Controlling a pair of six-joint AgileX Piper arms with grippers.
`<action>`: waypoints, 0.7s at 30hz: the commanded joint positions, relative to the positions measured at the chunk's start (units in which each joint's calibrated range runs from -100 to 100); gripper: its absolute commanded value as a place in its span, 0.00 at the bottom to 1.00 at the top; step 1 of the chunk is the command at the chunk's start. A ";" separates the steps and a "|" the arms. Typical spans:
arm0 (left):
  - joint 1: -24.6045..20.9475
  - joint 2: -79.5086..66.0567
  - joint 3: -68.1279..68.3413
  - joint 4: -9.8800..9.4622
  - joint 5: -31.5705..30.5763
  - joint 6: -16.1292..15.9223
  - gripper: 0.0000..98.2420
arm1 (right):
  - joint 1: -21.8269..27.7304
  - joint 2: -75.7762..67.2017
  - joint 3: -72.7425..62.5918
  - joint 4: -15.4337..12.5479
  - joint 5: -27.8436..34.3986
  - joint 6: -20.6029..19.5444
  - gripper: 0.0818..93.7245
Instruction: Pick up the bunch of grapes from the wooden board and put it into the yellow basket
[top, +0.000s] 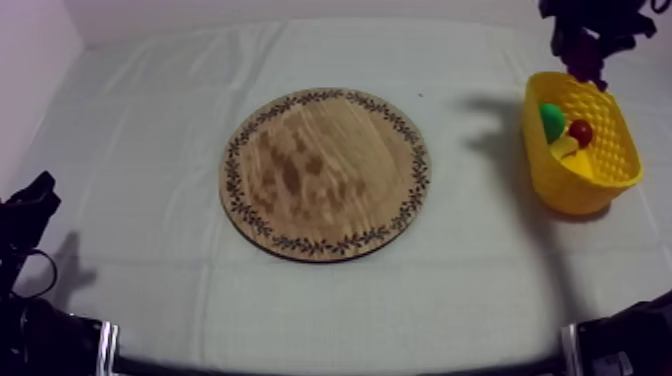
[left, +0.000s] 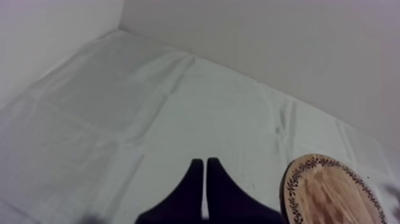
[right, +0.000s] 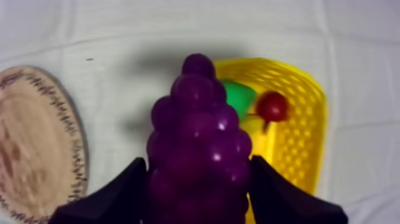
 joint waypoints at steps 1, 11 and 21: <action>0.02 0.02 -0.04 0.01 -0.06 0.01 0.00 | 1.84 -0.68 2.86 0.18 -0.51 0.27 0.38; 0.02 0.02 -0.04 0.01 -0.06 0.01 0.00 | 5.40 -2.92 9.81 1.34 -1.86 1.31 0.39; 0.02 0.02 -0.04 0.01 -0.06 0.01 0.00 | 5.95 0.49 11.11 1.56 -4.03 0.27 0.39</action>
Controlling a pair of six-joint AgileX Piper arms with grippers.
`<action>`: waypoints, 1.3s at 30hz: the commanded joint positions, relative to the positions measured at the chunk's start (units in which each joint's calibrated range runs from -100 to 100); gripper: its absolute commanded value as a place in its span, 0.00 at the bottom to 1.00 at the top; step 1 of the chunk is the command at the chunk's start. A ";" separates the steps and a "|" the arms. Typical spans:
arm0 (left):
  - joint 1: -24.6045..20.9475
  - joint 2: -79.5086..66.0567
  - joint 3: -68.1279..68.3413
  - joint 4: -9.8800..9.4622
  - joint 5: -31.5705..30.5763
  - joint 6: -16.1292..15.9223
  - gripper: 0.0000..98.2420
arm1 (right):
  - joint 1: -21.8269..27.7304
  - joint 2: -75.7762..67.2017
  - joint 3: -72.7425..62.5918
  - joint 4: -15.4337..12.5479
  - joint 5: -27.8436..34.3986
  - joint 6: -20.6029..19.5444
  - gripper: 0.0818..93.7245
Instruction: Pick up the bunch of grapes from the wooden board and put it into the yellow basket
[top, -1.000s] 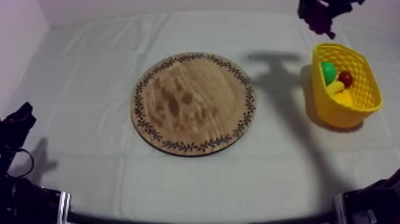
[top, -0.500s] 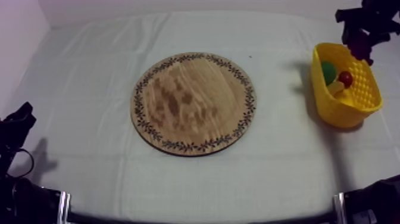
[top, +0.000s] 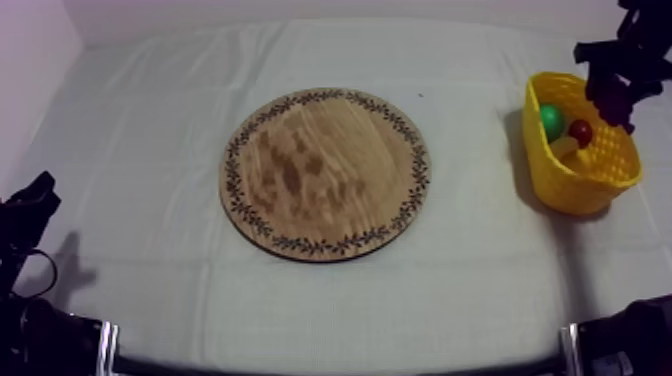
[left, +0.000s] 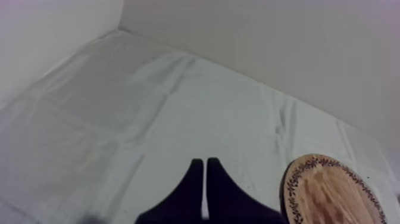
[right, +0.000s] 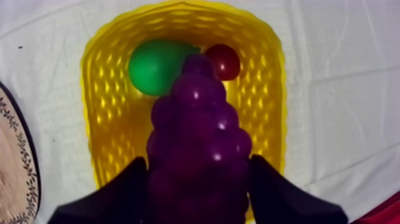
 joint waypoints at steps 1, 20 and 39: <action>0.02 0.02 -0.04 0.01 0.00 0.01 0.00 | 0.10 1.52 0.01 0.09 -0.64 -0.36 0.39; 0.02 0.02 -0.04 0.01 0.00 0.01 0.00 | 1.17 17.74 -3.72 -0.86 -2.53 0.41 0.63; 0.02 0.02 -0.04 0.01 0.00 0.01 0.00 | 1.62 7.95 -5.91 -3.02 -1.51 3.71 0.60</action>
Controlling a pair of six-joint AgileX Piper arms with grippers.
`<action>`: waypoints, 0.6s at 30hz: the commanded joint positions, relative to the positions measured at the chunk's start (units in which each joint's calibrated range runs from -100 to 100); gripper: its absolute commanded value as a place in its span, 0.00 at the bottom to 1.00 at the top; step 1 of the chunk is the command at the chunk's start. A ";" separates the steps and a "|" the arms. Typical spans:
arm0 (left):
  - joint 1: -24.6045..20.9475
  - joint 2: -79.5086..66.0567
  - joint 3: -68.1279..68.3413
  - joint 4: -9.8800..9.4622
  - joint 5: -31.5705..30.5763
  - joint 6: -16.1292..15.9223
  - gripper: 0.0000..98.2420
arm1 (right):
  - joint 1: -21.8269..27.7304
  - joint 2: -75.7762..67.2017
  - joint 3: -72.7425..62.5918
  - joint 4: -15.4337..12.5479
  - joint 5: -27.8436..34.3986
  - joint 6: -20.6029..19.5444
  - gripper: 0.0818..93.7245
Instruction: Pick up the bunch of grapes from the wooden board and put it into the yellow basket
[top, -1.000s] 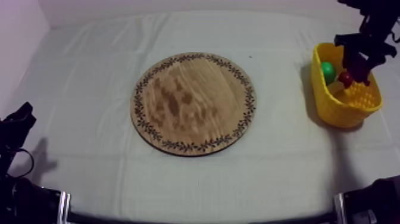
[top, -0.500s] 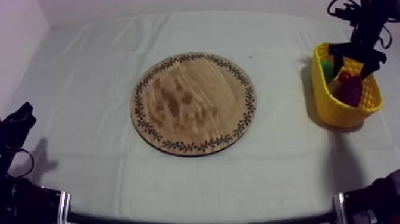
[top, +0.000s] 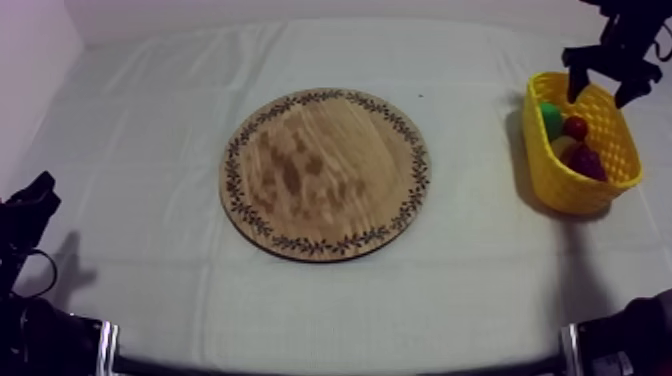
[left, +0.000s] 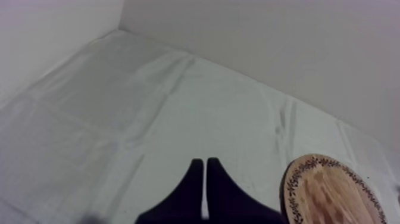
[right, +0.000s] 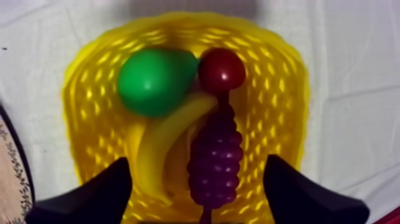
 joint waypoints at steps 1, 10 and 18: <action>0.02 0.02 -0.04 0.01 0.00 0.01 0.00 | -0.10 -3.50 1.32 -0.02 -1.76 0.06 0.58; 0.02 0.02 -0.04 0.01 0.00 0.01 0.00 | -0.27 -18.64 15.56 -0.80 -18.63 -2.73 0.40; 0.02 0.02 -0.04 0.01 0.00 0.01 0.00 | -0.99 -35.00 32.57 -2.43 -32.45 -1.97 0.25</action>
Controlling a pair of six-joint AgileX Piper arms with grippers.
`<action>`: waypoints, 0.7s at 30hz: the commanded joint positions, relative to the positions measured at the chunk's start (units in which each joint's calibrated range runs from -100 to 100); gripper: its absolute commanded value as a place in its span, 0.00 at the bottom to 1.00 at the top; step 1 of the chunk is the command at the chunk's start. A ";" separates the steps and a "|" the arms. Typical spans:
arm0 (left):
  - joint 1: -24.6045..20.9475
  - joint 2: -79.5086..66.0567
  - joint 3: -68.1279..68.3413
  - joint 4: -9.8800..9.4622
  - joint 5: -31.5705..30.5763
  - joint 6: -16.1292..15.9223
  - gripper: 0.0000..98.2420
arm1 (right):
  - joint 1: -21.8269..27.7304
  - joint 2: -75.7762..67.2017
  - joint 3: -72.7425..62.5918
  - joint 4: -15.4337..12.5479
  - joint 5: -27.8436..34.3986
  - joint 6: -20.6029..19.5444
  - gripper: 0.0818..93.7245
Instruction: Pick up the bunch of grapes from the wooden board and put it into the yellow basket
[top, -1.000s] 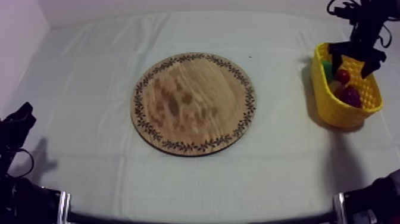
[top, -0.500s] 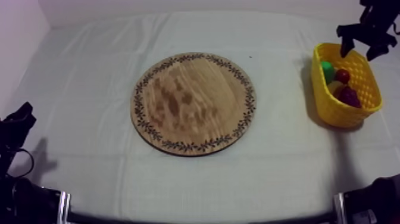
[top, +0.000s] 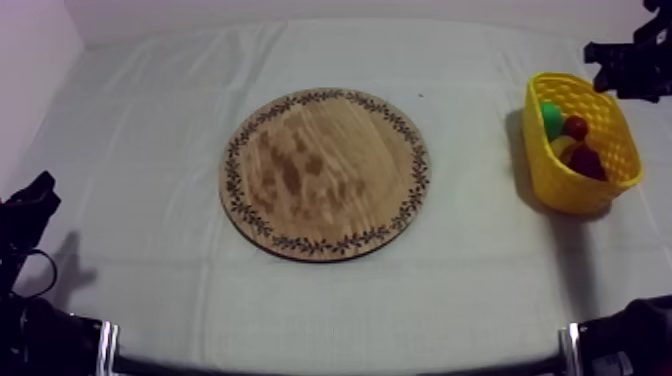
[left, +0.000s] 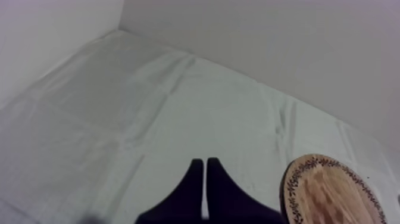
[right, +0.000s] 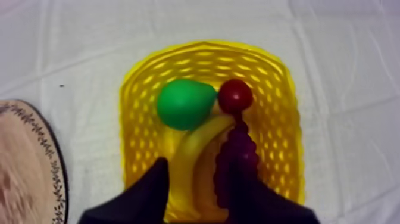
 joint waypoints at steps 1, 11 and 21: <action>0.02 0.02 -0.04 0.01 0.00 0.01 0.00 | -0.18 -8.32 8.22 -0.74 -4.76 1.23 0.21; 0.02 0.02 -0.04 0.01 0.00 0.01 0.00 | -0.51 -30.37 24.72 -7.97 -9.15 9.76 0.01; 0.02 0.02 -0.04 0.01 0.00 0.01 0.00 | 0.07 -53.22 40.73 -15.60 -14.72 14.77 0.00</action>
